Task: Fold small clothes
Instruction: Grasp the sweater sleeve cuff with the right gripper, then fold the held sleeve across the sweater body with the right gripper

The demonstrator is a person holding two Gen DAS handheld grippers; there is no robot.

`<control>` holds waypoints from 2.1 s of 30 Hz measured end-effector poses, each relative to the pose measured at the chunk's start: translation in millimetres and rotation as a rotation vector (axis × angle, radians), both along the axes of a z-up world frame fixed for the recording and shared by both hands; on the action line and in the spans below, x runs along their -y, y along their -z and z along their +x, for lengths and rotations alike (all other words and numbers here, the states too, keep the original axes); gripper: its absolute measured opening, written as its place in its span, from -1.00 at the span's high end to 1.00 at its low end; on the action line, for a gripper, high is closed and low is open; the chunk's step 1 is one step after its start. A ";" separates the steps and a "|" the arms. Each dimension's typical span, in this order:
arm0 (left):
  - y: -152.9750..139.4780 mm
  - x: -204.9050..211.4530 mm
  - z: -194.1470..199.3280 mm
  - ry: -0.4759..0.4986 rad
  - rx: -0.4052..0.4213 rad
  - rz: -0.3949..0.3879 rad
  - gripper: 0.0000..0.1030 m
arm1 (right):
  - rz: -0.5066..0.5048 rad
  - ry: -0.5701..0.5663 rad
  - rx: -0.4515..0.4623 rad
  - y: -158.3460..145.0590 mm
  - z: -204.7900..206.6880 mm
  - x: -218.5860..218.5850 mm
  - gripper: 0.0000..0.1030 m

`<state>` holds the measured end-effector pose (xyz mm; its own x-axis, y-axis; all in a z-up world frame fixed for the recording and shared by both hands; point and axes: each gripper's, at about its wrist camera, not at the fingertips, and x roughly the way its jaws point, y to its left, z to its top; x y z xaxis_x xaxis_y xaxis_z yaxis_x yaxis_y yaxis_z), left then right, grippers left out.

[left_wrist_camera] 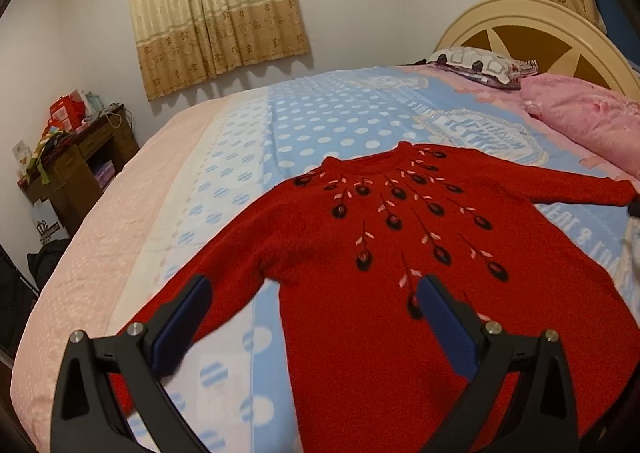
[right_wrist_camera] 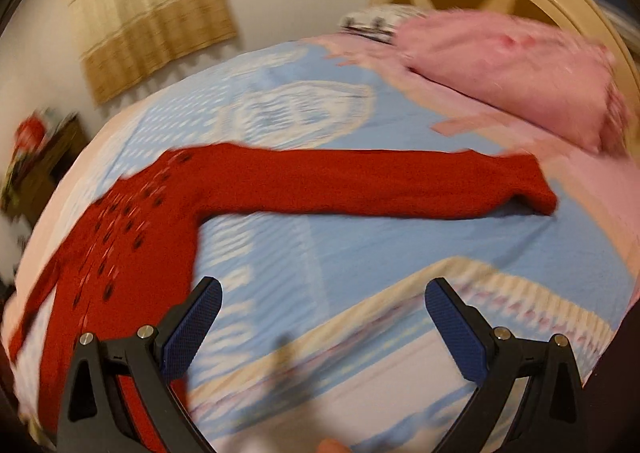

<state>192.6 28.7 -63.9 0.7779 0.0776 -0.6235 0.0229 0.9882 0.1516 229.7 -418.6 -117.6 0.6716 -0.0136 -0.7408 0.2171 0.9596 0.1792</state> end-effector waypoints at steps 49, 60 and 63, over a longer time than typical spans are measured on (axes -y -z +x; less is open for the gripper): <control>46.5 -50.8 44.5 -0.119 -0.057 -0.197 -1.00 | 0.313 0.021 0.136 -65.0 131.4 29.0 0.88; 29.4 -70.4 34.4 -0.143 -0.022 -0.187 -1.00 | 0.278 -0.234 0.138 -84.2 166.7 -103.2 0.88; 24.6 -74.8 33.2 -0.151 -0.011 -0.179 -1.00 | 0.241 -0.308 0.138 -82.4 175.3 -142.6 0.88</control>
<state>225.8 103.4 -88.5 0.7588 0.0801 -0.6464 -0.1269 0.9916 -0.0261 404.9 -276.0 -35.2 0.7106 0.3662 -0.6008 -0.1155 0.9030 0.4137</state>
